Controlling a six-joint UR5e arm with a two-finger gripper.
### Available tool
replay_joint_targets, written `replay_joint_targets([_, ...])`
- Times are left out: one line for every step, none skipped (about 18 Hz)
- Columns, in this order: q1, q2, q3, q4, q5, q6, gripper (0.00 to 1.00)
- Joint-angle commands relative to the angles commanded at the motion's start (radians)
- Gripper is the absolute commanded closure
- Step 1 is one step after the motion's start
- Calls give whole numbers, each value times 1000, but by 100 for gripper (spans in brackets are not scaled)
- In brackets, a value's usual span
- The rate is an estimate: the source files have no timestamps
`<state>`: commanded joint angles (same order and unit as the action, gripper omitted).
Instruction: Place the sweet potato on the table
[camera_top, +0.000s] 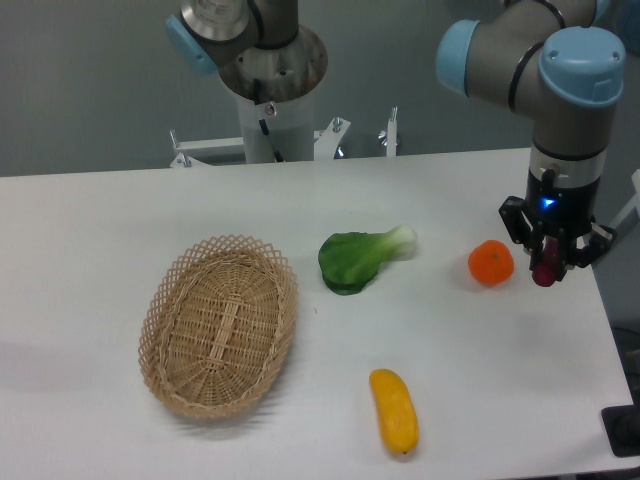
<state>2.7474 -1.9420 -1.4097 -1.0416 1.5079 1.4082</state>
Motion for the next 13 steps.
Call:
replay_joint_targets([-2, -2, -3, 2, 2, 0, 75])
replay_joint_targets([-2, -2, -5, 2, 3, -2, 75])
replay_joint_targets([-3, -2, -5, 2, 3, -3, 75])
replay_joint_targets([-3, -2, -3, 2, 0, -6, 75])
replay_joint_targets([-3, -2, -2, 2, 0, -6, 75])
replay_joint_targets([-2, -2, -3, 2, 0, -5, 75])
replay_joint_targets([-3, -2, -6, 2, 0, -6, 75])
replay_joint_targets([-3, -2, -6, 2, 0, -9, 75])
replay_joint_targets([-5, -3, -6, 2, 0, -9, 75])
replay_joint_targets([-5, -2, -6, 2, 0, -11, 75])
replay_joint_targets([-5, -2, -6, 2, -2, -11, 75])
replay_joint_targets([-6, 0, -6, 2, -2, -11, 75])
replay_joint_targets([-8, 0, -9, 2, -2, -11, 75])
